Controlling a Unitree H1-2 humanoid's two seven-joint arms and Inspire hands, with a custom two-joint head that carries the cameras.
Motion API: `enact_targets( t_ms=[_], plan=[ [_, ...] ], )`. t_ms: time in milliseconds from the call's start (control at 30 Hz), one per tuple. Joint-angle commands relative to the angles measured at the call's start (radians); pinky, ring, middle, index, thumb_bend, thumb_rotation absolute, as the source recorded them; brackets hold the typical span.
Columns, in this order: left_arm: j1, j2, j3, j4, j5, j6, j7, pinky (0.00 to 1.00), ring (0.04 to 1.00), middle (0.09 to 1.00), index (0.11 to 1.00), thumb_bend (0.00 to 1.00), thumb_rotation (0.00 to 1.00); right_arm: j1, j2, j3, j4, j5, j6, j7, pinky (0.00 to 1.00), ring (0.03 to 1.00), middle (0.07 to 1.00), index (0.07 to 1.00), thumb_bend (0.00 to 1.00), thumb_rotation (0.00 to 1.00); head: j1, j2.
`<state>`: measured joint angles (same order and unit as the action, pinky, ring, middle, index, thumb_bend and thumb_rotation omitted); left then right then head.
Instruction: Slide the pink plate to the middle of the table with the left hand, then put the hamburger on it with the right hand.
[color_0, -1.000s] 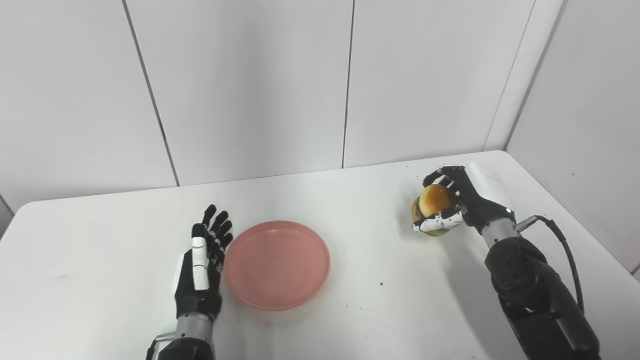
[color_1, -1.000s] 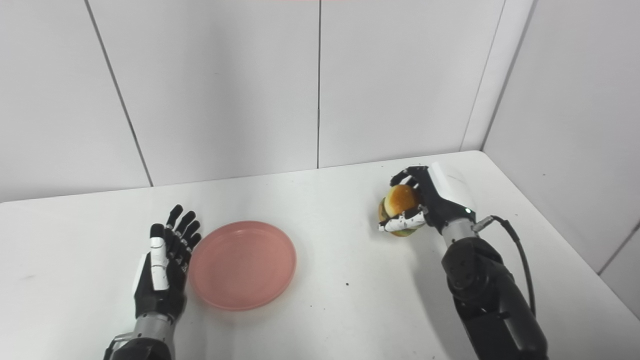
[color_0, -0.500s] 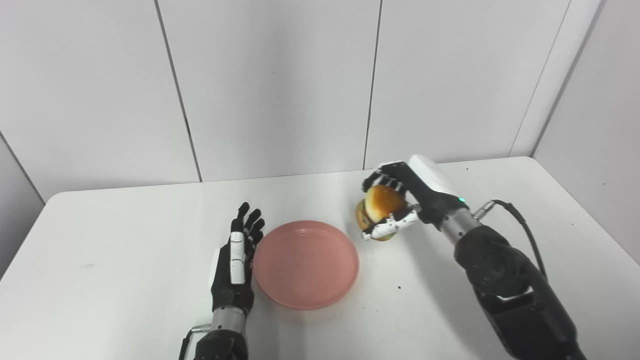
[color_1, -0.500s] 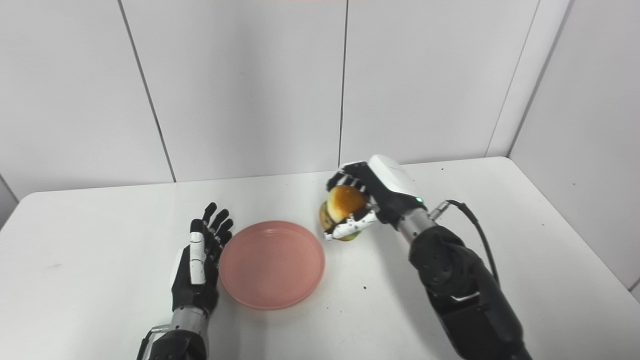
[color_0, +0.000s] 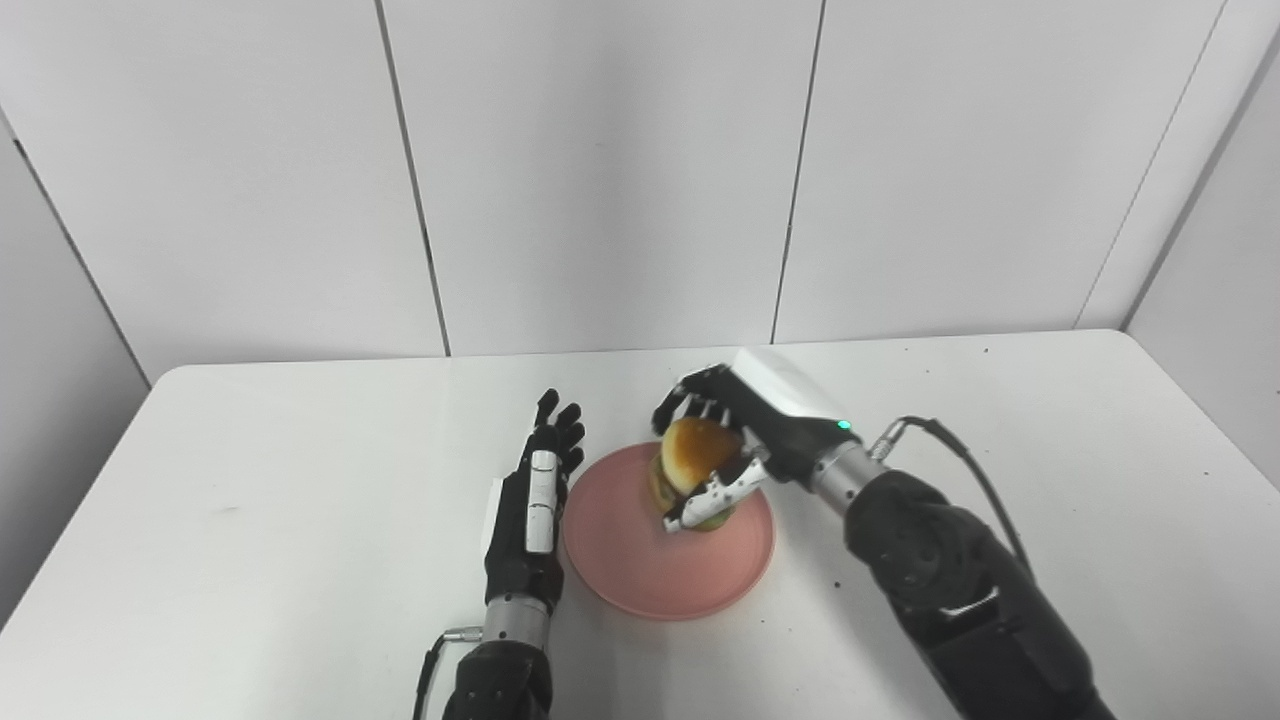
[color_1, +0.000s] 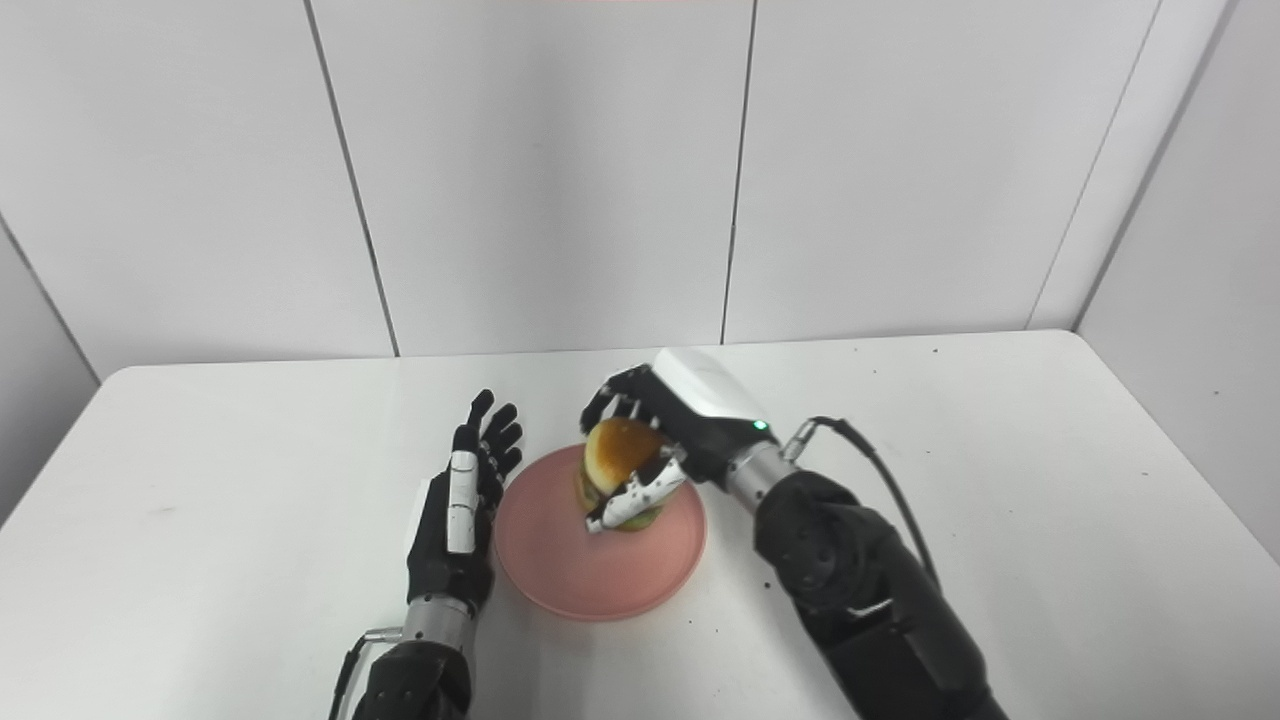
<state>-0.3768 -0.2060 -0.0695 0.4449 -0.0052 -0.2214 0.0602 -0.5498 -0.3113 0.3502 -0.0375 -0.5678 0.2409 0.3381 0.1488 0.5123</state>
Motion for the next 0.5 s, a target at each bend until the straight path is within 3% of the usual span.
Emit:
enact_targets(
  t_ms=[0,67,467],
  plan=[
    [0.063,-0.024,-0.006,0.060,0.012,-0.021,0.010,0.94,0.939,0.939,0.949,0.72,1.00,-0.060,0.001,0.007,0.002,-0.018,-0.060,-0.019,0.29,0.362,0.437,0.527,0.52,0.00,0.008,0.001],
    [0.063,-0.025,-0.008,0.061,0.011,-0.022,0.012,0.94,0.942,0.941,0.949,0.71,1.00,-0.064,0.003,0.024,0.030,-0.033,-0.077,-0.023,0.31,0.377,0.465,0.536,0.51,0.00,0.014,0.002],
    [0.058,-0.030,-0.013,0.066,0.001,-0.027,0.012,0.94,0.937,0.944,0.952,0.67,1.00,-0.073,0.031,0.065,0.190,-0.092,-0.187,-0.097,0.24,0.350,0.450,0.543,0.51,0.00,0.021,0.002]
  ],
)
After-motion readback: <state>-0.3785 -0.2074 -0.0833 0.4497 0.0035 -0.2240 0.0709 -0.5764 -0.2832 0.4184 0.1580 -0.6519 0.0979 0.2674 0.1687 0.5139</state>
